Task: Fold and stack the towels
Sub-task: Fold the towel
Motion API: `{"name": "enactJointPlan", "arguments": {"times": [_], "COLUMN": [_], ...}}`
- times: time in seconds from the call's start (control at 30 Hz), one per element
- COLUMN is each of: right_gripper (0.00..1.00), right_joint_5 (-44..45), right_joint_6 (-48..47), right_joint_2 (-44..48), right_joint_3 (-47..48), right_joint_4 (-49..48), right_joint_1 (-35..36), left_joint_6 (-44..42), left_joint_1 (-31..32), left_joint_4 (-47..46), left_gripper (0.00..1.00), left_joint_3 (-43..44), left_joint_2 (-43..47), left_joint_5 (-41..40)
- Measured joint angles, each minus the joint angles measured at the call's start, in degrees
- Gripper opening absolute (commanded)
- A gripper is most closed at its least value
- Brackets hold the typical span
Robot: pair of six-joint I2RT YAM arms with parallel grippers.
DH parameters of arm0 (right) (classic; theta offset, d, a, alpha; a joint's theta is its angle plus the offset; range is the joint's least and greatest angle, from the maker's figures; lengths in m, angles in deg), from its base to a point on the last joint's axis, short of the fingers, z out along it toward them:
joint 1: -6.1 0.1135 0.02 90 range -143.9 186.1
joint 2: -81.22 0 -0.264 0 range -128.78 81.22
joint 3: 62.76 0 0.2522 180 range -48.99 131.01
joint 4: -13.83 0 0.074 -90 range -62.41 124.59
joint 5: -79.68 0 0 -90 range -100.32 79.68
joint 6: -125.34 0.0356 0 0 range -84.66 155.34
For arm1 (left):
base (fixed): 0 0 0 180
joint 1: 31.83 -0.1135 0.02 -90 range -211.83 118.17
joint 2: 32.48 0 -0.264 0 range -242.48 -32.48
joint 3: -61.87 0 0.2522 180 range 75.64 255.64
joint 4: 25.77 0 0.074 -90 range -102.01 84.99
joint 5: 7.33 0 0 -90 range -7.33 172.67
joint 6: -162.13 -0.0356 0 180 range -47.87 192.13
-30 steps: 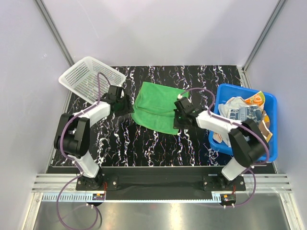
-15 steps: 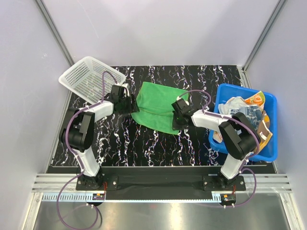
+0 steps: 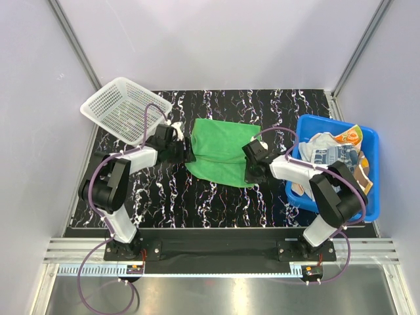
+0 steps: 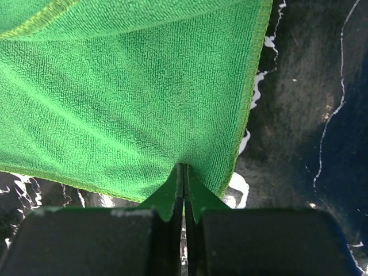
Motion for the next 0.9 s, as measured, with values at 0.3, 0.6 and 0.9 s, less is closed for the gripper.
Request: {"name": "enactJointPlan", "arguments": {"times": [0.3, 0.6, 0.9], "right_gripper": [0.00, 0.00, 0.00], "right_joint_5": [-0.1, -0.2, -0.7], "right_joint_6": [-1.2, -1.7, -2.0], "right_joint_2": [1.3, 1.8, 2.7], "right_joint_3": [0.0, -0.1, -0.3], "right_joint_4": [1.5, 1.6, 1.6], "right_joint_1": [0.0, 0.0, 0.0], "left_joint_6": [1.2, 3.4, 5.0], "left_joint_1": [2.5, 2.9, 2.9], "left_joint_4": [-3.1, -1.1, 3.0], "left_gripper": [0.68, 0.67, 0.67], "left_joint_3": [-4.5, -5.3, -5.4], "left_joint_2": [2.4, 5.4, 12.1], "left_joint_5": [4.3, 8.1, 7.8]}}
